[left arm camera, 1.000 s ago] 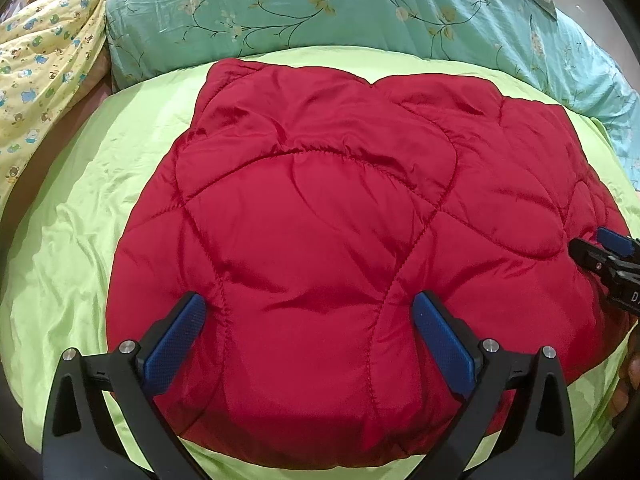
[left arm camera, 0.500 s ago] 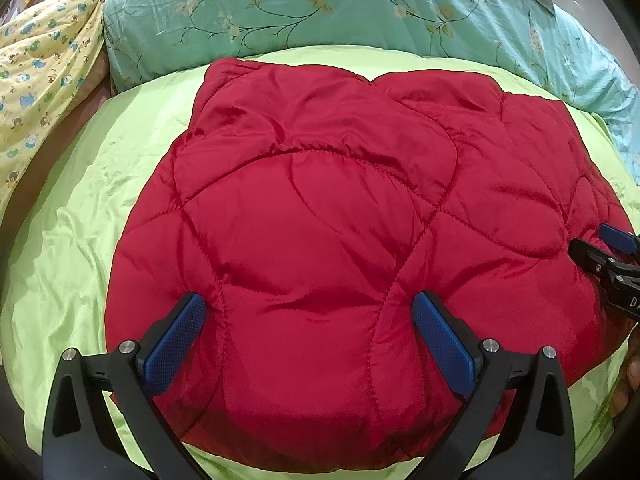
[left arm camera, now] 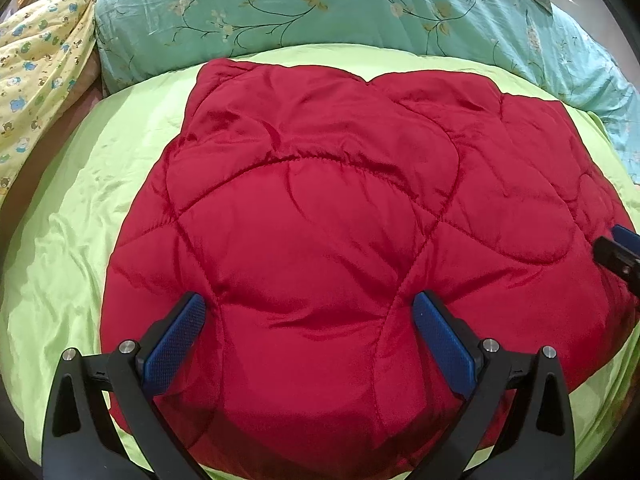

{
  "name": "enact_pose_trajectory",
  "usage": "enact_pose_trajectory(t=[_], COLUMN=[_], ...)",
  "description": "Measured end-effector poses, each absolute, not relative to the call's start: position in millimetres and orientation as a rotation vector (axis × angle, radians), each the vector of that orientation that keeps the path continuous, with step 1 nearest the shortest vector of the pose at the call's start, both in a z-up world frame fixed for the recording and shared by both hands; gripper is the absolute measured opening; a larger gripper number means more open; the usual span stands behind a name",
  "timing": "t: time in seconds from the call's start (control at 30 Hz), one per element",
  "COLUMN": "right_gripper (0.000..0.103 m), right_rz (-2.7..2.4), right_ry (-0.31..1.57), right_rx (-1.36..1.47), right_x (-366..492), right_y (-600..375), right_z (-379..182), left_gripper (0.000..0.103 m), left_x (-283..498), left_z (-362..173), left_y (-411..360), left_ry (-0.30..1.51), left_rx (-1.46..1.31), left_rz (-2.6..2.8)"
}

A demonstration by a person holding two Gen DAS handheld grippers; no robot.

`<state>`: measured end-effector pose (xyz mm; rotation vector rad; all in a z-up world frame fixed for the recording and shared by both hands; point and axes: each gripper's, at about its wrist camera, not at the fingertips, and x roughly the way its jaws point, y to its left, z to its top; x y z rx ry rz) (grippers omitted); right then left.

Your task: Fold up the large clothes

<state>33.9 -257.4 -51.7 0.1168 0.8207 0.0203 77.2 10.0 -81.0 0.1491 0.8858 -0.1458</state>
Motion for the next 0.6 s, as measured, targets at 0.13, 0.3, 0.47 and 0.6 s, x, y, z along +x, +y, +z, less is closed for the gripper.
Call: enact_pose_trajectory(t=[0.13,0.3,0.47,0.6], right_gripper=[0.087,0.087,0.087,0.089], right_rz=[0.018,0.032,0.008,0.032], right_ry=[0.861,0.828,0.861,0.880], right_rx=[0.120,0.124,0.130,0.157], right_x=[47,49,67,84], right_y=[-262,-263,-273,-283], right_z=[-59,-45,-54,-70], left_gripper=[0.103,0.103,0.103,0.103], left_x=[74,76,91,103], left_z=[-73,-58,-56,-66], left_y=[13,26,32,27], left_ry=[0.880,0.858,0.865,0.888], left_rx=[0.127,0.076,0.050,0.071], left_rz=[-0.148,-0.145,-0.130,-0.127])
